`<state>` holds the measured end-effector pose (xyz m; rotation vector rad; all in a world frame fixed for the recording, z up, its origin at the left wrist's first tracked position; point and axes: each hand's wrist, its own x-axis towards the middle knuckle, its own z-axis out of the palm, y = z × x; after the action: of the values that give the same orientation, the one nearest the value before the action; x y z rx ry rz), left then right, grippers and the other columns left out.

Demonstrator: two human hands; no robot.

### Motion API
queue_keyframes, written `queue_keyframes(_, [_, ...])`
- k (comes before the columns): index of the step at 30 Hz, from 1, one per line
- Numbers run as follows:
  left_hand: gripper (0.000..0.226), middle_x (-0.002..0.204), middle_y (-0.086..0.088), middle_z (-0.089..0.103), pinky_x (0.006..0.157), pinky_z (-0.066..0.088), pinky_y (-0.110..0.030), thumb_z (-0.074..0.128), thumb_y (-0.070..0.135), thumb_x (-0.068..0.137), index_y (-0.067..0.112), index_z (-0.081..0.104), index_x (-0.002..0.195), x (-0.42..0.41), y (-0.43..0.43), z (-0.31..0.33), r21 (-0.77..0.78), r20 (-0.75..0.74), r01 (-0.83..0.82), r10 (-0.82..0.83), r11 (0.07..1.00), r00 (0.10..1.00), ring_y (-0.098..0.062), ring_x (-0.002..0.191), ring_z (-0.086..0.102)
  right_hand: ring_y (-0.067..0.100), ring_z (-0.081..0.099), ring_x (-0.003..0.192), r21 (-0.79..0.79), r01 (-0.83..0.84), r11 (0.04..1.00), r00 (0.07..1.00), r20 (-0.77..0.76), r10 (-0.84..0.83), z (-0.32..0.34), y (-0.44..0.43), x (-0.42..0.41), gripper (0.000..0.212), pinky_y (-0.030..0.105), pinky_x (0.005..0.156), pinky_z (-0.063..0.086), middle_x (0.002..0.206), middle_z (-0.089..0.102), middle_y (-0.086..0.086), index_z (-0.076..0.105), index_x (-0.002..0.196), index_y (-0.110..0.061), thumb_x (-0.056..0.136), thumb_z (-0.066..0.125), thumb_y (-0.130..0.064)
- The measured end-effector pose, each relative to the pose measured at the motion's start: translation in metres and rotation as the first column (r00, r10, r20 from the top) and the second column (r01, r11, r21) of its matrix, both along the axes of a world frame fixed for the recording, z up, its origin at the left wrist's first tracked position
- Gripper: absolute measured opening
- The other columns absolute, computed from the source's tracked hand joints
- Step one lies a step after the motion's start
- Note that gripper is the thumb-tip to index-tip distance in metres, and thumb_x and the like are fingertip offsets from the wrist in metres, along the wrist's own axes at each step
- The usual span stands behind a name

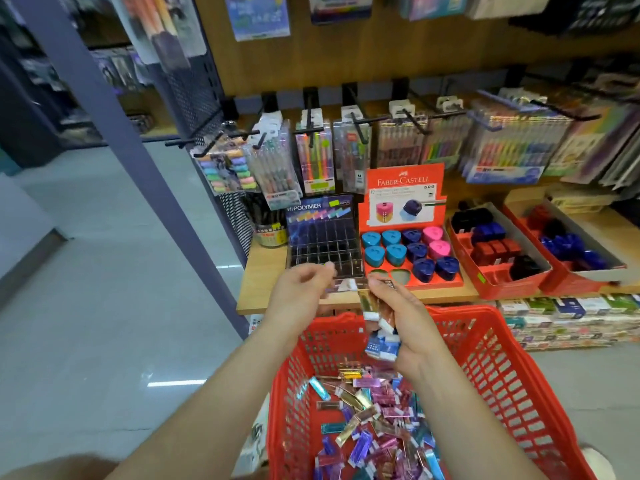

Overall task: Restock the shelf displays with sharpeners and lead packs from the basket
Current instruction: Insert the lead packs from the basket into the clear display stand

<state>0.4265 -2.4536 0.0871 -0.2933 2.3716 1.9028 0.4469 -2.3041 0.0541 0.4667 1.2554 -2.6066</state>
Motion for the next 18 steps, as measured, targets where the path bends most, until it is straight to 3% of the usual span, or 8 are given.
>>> queue_keyframes(2, [0.016,0.101,0.006,0.068,0.080,0.049,-0.027,0.060,0.027,0.092,0.022,0.070,0.104,-0.032,-0.011,-0.019,-0.347,-0.113,-0.003,-0.039,0.938,0.993,-0.013,0.093,0.060,0.014,0.059,0.053,-0.078,0.016,0.997,0.999,0.029,-0.014,-0.007,0.003,-0.009,0.028,0.022,0.039,0.043,0.081,0.063,0.011,0.067,0.101,-0.011,0.075,0.072,-0.020])
queue_keyframes(4, [0.032,0.121,0.002,0.061,0.094,0.044,-0.032,0.060,0.027,0.092,0.025,0.061,0.124,-0.061,-0.018,-0.042,-0.656,-0.100,0.036,-0.134,0.754,0.986,-0.019,0.113,0.051,0.013,0.064,0.058,-0.166,0.022,0.986,0.999,0.052,-0.014,-0.013,0.007,-0.016,0.031,0.019,0.036,0.042,0.079,0.066,0.010,0.061,0.106,-0.010,0.077,0.068,-0.018])
queue_keyframes(6, [0.042,0.131,0.000,0.052,0.099,0.040,-0.037,0.059,0.031,0.092,0.029,0.051,0.133,-0.083,-0.020,-0.062,-0.802,-0.037,0.073,-0.172,0.592,0.984,-0.023,0.123,0.040,0.013,0.066,0.061,-0.229,0.028,0.973,0.996,0.085,-0.008,-0.020,0.012,-0.021,0.030,0.018,0.035,0.042,0.076,0.066,0.008,0.060,0.106,-0.012,0.077,0.066,-0.017])
queue_keyframes(8, [0.039,0.126,0.001,0.055,0.095,0.042,-0.040,0.060,0.033,0.091,0.033,0.051,0.130,-0.096,-0.022,-0.078,-0.849,-0.012,0.084,-0.179,0.522,0.984,-0.023,0.120,0.041,0.013,0.065,0.061,-0.228,0.026,0.973,0.995,0.095,-0.004,-0.030,0.016,-0.027,0.033,0.018,0.035,0.042,0.076,0.066,0.008,0.062,0.110,-0.015,0.078,0.066,-0.015])
queue_keyframes(11, [0.025,0.108,0.001,0.066,0.082,0.047,-0.038,0.057,0.022,0.093,0.032,0.058,0.115,-0.106,-0.028,-0.089,-0.834,-0.065,0.037,-0.164,0.551,0.984,-0.022,0.107,0.049,0.012,0.061,0.056,-0.253,0.027,0.967,0.993,0.119,0.003,-0.042,0.017,-0.034,0.037,0.017,0.035,0.041,0.076,0.060,0.010,0.060,0.113,-0.015,0.077,0.067,-0.013])
queue_keyframes(14, [0.025,0.096,0.000,0.068,0.069,0.045,-0.031,0.054,0.012,0.092,0.029,0.065,0.107,-0.104,-0.033,-0.094,-0.842,-0.097,0.008,-0.167,0.540,0.981,-0.021,0.097,0.056,0.010,0.057,0.053,-0.290,0.029,0.957,0.990,0.143,0.013,-0.050,0.016,-0.037,0.035,0.016,0.036,0.040,0.077,0.058,0.006,0.061,0.111,-0.015,0.077,0.068,-0.012])
queue_keyframes(18, [0.027,0.094,0.000,0.066,0.067,0.044,-0.030,0.053,0.013,0.093,0.030,0.065,0.110,-0.083,-0.033,-0.094,-0.864,-0.100,0.020,-0.211,0.503,0.972,-0.021,0.094,0.057,0.011,0.055,0.052,-0.269,0.014,0.963,0.989,0.145,0.026,-0.056,0.010,-0.036,0.041,0.019,0.039,0.041,0.071,0.062,0.004,0.061,0.120,-0.015,0.079,0.065,-0.012])
